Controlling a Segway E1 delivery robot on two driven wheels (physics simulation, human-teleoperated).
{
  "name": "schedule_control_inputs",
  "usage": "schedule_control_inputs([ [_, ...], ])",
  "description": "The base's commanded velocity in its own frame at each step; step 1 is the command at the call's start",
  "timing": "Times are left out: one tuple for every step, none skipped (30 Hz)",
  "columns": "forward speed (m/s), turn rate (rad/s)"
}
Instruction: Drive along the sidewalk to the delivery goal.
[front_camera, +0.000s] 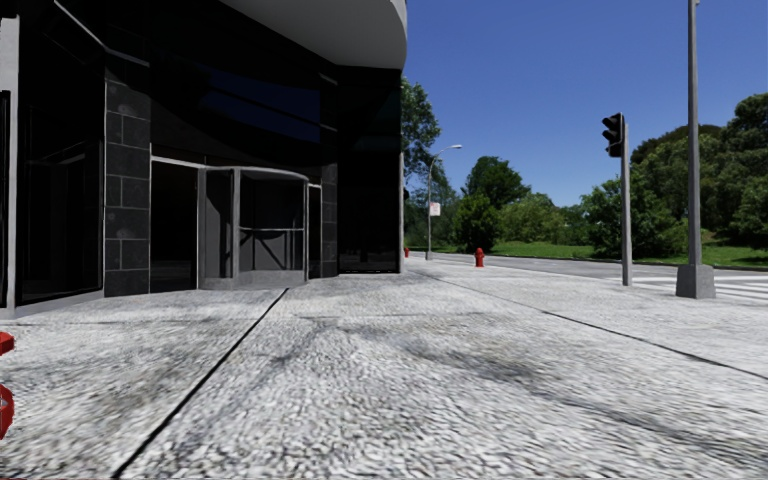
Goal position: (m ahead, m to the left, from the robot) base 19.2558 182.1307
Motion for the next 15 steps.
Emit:
schedule_control_inputs([
  [1.42, 0.20],
  [1.42, 0.20],
  [1.42, 0.25],
  [1.42, 0.31],
  [1.42, 0.34],
  [1.42, 0.34],
  [1.42, 0.37],
  [1.42, 0.40],
  [1.42, 0.48],
  [1.42, 0.48],
  [1.42, 0.52],
  [1.42, 0.54],
  [1.42, 0.54],
  [1.42, 0.54],
  [1.43, 0.55],
])
